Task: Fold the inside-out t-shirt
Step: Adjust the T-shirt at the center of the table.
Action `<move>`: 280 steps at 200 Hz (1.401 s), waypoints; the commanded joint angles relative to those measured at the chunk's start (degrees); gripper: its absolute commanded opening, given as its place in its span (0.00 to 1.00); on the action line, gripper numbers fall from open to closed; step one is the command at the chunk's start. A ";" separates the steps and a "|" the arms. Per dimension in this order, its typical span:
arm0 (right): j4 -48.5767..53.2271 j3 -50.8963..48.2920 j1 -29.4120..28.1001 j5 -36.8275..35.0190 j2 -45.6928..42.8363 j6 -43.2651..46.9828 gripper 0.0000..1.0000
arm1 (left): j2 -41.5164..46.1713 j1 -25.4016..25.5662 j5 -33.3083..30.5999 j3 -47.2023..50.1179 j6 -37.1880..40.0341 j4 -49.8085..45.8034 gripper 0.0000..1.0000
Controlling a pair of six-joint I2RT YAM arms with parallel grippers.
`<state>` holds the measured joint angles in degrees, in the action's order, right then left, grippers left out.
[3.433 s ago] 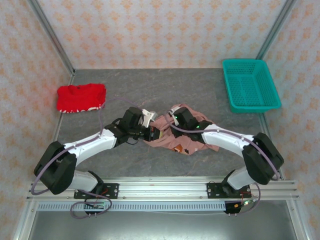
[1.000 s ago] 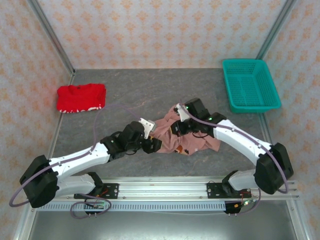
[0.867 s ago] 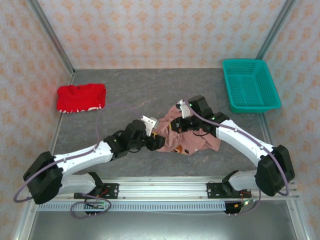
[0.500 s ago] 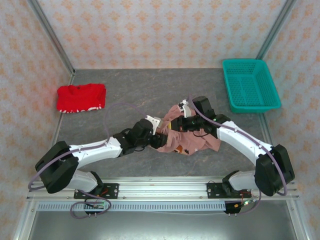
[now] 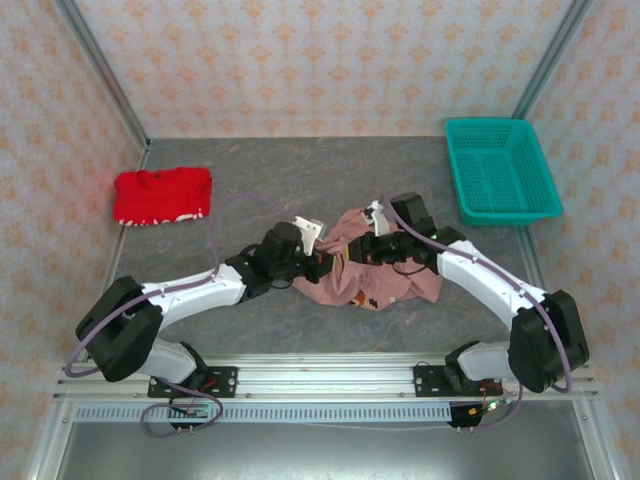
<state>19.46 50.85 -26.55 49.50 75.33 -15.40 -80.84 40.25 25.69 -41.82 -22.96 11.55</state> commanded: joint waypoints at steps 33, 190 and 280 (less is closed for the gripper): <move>9.36 1.66 0.71 -18.01 -4.29 5.09 0.35 | 9.91 -3.48 15.97 5.14 -0.65 3.27 0.00; 0.72 -1.46 -15.65 -34.47 -6.31 22.05 0.10 | 12.79 -5.83 11.16 4.61 0.36 -5.33 0.00; -4.96 1.22 -10.12 -0.06 -7.83 0.61 0.00 | 22.45 0.19 -19.86 2.22 1.47 -25.25 0.57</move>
<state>20.03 50.52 -37.85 41.15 66.15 -7.44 -65.06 35.97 12.86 -38.96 -22.17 -7.81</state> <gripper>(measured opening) 0.045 0.553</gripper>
